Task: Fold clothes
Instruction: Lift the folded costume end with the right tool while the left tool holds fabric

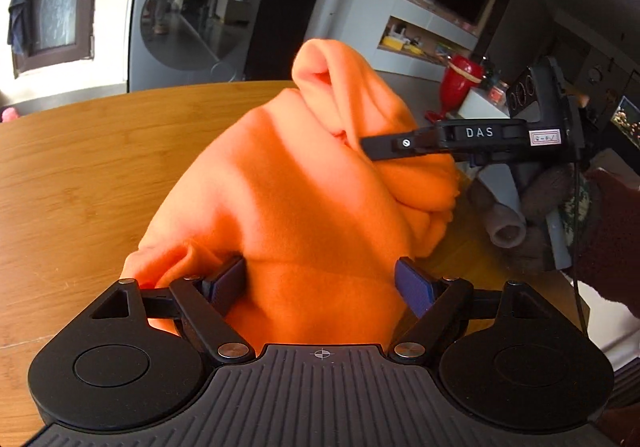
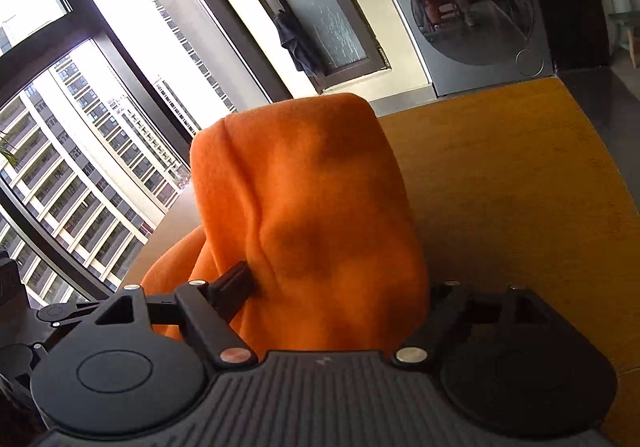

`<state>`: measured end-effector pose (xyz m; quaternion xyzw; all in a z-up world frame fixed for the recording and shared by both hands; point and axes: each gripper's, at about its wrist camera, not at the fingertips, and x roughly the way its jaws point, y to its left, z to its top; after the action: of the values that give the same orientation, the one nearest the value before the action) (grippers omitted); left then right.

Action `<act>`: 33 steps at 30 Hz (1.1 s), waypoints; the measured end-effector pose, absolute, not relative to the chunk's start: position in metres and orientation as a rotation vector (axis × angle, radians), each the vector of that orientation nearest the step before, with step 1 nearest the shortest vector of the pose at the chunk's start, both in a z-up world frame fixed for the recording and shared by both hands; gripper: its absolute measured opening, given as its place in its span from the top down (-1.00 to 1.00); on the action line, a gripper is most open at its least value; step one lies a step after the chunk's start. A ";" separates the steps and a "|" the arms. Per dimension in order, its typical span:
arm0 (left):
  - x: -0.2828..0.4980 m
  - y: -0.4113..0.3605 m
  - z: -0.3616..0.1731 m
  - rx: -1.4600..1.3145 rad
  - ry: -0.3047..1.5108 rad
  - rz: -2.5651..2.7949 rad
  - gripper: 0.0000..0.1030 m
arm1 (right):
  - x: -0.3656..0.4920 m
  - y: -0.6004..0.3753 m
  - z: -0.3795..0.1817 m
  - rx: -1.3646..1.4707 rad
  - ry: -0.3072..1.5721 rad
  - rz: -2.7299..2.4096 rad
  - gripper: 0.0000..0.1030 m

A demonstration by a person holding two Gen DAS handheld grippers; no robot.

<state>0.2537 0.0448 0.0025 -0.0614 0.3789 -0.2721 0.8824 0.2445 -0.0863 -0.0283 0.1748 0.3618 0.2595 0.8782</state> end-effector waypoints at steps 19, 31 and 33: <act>0.186 0.168 0.015 -0.451 0.630 -0.550 -0.83 | 0.071 0.131 -0.042 -1.439 -0.079 0.540 -0.14; 0.210 0.135 0.034 -0.657 0.507 -0.591 -0.83 | 0.035 0.147 -0.032 -1.393 0.014 0.753 -0.37; 0.212 0.134 0.023 -0.647 0.519 -0.572 -0.82 | 0.040 0.138 0.001 -1.225 0.126 0.844 -0.51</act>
<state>0.2120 0.1336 0.0228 -0.3099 0.2485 -0.2742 0.8758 0.0396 0.1376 0.0014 -0.5571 0.0575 0.3838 0.7342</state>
